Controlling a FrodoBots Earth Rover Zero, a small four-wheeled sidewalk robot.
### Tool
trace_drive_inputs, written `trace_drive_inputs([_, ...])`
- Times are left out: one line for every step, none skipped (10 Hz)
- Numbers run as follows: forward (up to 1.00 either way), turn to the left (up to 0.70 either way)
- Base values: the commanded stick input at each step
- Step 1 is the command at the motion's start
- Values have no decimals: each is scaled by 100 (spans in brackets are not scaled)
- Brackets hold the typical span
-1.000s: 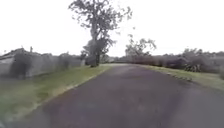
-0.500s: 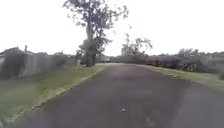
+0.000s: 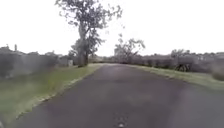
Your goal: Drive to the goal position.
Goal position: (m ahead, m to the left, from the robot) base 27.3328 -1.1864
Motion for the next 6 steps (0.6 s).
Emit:
trace_drive_inputs([70,0])
trace_drive_inputs([70,0])
trace_drive_inputs([70,0])
trace_drive_inputs([70,0])
trace_drive_inputs([70,0])
trace_drive_inputs([70,0])
